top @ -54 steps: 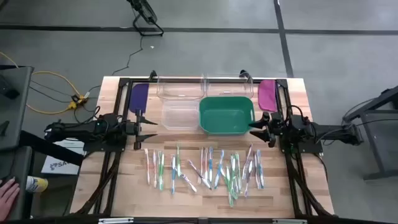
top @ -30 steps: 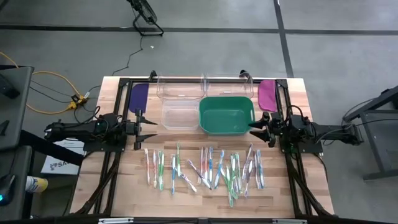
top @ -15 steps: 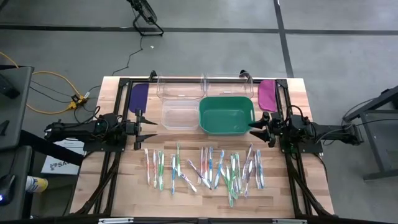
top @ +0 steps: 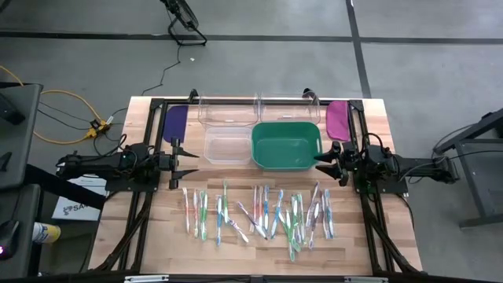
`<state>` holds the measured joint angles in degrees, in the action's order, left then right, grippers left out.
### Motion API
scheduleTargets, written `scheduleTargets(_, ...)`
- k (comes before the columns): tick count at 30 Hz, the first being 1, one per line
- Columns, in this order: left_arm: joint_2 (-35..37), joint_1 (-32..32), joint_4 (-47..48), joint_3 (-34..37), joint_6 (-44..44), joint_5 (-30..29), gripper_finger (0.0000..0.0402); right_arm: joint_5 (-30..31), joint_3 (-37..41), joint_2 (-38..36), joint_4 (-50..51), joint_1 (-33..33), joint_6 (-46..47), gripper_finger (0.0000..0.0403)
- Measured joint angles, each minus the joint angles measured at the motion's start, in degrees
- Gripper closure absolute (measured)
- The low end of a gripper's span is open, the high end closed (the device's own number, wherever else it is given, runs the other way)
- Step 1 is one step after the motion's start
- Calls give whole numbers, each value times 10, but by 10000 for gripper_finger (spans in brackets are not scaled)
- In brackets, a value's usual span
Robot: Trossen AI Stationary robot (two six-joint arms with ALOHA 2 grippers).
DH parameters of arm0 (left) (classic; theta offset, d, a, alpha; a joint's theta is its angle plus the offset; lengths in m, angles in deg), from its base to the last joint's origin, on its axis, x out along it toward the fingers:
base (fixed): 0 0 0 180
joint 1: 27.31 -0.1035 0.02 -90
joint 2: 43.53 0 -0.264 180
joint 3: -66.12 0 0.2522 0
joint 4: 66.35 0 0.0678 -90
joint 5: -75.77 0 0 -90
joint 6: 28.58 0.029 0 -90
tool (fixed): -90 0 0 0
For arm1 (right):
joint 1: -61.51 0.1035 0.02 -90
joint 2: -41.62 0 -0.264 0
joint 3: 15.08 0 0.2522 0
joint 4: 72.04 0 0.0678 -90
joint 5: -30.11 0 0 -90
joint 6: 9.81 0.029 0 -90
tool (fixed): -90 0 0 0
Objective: Pick & Place Toothbrushes
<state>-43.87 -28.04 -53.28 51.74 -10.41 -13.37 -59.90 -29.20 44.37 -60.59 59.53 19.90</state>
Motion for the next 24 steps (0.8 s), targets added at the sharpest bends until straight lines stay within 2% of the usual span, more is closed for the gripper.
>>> scheduleTargets(17,0,0,-4,0,-10,-6,192,0,0,0,0,0,0,170)
scheduleTargets(24,-12,0,5,-41,0,-4,192,0,0,0,0,0,0,170)
